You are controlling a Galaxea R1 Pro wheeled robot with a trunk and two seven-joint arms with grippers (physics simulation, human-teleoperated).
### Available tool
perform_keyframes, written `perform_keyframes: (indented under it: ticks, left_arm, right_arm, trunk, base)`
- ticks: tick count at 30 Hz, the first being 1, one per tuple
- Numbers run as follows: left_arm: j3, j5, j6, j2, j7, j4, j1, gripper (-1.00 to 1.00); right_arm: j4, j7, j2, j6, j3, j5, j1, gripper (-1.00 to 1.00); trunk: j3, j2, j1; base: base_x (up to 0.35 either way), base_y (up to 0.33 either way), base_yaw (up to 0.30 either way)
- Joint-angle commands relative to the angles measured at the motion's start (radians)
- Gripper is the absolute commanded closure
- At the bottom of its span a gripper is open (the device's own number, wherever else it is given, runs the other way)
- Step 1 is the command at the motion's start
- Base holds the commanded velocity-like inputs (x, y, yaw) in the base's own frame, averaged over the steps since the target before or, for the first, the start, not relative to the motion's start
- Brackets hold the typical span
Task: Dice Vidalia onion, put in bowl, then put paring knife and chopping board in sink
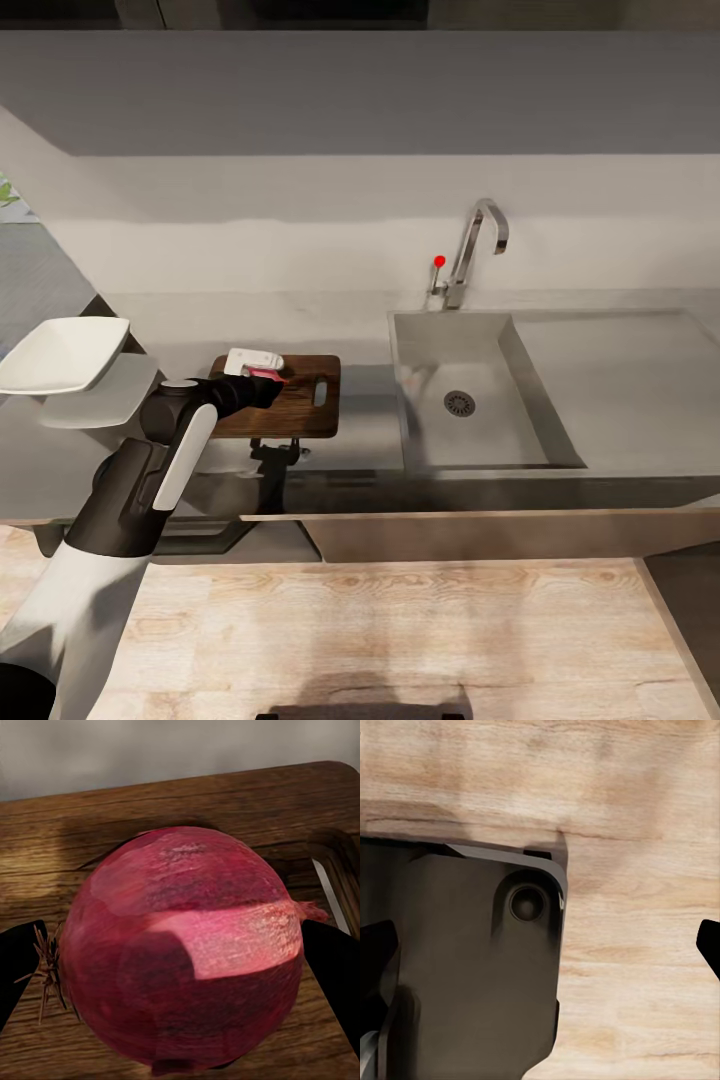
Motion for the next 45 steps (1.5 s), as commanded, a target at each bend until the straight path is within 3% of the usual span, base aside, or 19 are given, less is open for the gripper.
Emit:
perform_keyframes:
  ticks: [1, 34, 45]
  left_arm:
    - [-0.002, 0.010, 0.003, 0.001, 0.011, -0.001, -0.001, 1.00]
    - [-0.002, 0.009, 0.003, 0.001, 0.011, 0.000, 0.000, 1.00]
    - [-0.002, 0.009, 0.000, 0.001, 0.011, 0.003, 0.041, 1.00]
  right_arm:
    - [0.000, -0.004, -0.001, -0.003, 0.009, -0.009, 0.000, -1.00]
    - [0.000, -0.005, -0.001, -0.004, 0.005, -0.012, 0.000, -1.00]
    - [0.001, -0.005, -0.001, -0.004, 0.005, -0.013, 0.000, -1.00]
  trunk:
    - [-0.001, -0.002, 0.001]
    - [-0.001, -0.002, 0.001]
    - [-0.001, -0.002, 0.001]
  base:
    - [0.000, 0.000, 0.000]
    - [0.012, 0.008, 0.000]
    - [0.000, 0.000, 0.000]
